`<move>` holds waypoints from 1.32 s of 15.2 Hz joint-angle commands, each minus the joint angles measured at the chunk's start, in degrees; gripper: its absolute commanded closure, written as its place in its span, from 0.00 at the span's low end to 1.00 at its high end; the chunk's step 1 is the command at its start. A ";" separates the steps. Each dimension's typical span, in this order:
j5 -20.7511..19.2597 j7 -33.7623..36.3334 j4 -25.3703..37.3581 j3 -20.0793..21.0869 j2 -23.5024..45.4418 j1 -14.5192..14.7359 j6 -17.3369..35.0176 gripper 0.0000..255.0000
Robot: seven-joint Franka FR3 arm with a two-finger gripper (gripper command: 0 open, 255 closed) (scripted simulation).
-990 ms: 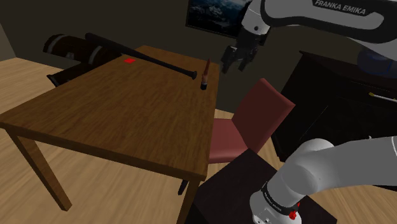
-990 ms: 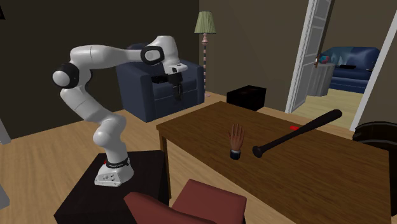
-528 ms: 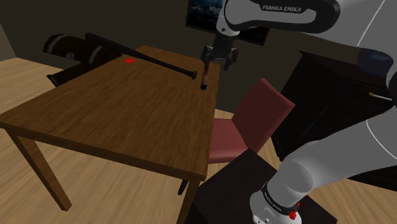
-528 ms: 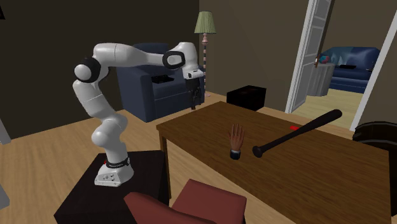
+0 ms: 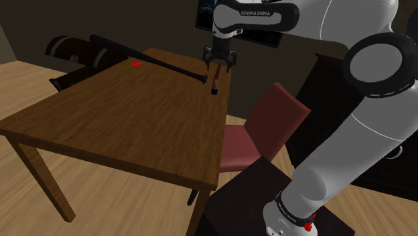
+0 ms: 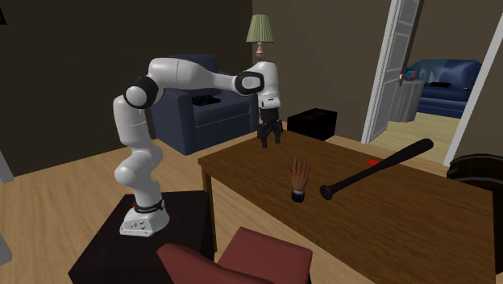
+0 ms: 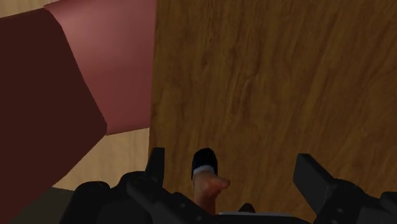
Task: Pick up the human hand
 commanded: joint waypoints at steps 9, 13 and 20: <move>-5.43 19.25 24.91 -3.73 22.04 -0.18 -8.67 0.00; -5.45 19.95 21.28 -3.78 21.64 -0.43 -5.50 0.00; -5.53 20.55 18.26 -3.82 21.47 -0.65 -2.73 1.00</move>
